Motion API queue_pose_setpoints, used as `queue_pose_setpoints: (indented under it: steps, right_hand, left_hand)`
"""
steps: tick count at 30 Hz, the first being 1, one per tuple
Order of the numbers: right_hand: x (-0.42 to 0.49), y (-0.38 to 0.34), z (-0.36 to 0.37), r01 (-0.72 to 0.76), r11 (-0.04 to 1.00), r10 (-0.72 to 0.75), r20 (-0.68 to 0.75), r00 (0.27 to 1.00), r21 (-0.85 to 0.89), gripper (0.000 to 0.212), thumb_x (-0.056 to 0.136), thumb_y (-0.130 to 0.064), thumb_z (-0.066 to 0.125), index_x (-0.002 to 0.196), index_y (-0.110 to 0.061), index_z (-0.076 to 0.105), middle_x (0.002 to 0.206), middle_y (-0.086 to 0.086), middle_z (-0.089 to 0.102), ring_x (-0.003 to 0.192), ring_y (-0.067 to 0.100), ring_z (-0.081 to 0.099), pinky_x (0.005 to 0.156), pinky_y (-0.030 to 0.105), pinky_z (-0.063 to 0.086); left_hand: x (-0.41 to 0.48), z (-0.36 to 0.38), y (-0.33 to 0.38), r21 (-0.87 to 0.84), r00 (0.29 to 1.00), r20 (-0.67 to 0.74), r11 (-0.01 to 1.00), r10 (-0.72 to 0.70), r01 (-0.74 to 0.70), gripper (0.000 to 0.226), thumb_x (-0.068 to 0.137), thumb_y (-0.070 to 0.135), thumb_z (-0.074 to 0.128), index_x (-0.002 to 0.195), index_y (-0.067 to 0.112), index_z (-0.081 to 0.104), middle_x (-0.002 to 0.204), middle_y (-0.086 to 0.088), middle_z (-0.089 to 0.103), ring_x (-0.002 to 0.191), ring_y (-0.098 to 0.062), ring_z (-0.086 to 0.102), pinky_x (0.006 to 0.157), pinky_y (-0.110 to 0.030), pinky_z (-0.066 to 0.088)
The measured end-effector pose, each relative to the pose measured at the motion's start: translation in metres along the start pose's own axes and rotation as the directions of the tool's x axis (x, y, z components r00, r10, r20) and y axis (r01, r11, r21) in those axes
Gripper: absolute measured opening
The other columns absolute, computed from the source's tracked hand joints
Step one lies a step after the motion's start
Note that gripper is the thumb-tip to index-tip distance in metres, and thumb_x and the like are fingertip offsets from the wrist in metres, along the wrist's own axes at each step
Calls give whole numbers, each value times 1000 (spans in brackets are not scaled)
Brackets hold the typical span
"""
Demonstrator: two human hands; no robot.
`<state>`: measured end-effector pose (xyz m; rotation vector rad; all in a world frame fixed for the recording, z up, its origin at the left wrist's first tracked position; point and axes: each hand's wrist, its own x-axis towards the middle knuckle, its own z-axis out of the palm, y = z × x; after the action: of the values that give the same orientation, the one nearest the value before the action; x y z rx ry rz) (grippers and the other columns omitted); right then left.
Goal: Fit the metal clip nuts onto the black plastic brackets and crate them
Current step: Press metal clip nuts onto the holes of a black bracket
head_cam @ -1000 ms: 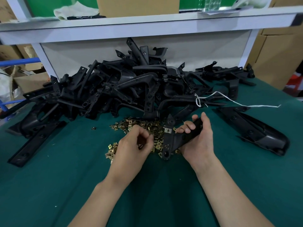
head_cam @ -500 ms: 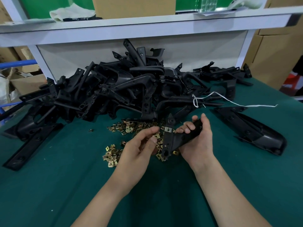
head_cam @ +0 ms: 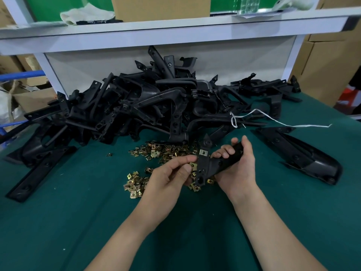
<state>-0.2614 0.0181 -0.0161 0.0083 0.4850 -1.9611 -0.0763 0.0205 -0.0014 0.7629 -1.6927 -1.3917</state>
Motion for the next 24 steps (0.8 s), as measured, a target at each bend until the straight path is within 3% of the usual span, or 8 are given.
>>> queue_pose_setpoints:
  steps: [6, 10, 17, 24]
  right_hand:
    - [-1, 0, 0, 1, 1000, -1, -9, 1000, 20, 29, 89, -47, 67, 75, -21, 60, 60, -8, 39, 49, 10, 39, 52, 23, 44]
    - [0, -1, -1, -6, 1000, 6, -7, 1000, 25, 28, 89, -47, 67, 77, -22, 60, 61, -9, 39, 50, 10, 40, 52, 23, 44]
    - [-1, -2, -1, 27, 999, -26, -29, 999, 18, 29, 89, -48, 65, 76, -23, 59, 61, -9, 39, 49, 10, 40, 52, 23, 44]
    - [-3, -4, 4, 87, 996, -88, -49, 995, -26, 30, 88, -49, 67, 75, -23, 59, 59, -8, 40, 48, 11, 39, 51, 22, 45]
  left_hand:
    - [1, 0, -1, -13, 999, 22, 999, -32, 32, 25, 100, 24, 56, 110, 39, 73, 73, 9, 68, 75, -4, 62, 76, -12, 48]
    - [2, 0, -2, -65, 996, 53, 995, -73, 76, 22, 99, 24, 58, 111, 35, 74, 83, 1, 71, 77, -9, 63, 80, -21, 52]
    - [1, 1, 3, -58, 993, 59, 993, -97, 101, 24, 99, 21, 61, 106, 40, 75, 81, 10, 73, 75, -4, 65, 76, -14, 51]
    - [1, 2, 3, -56, 990, 21, 988, -140, 141, 19, 99, 20, 61, 107, 31, 74, 78, 12, 72, 72, -2, 64, 75, -12, 51]
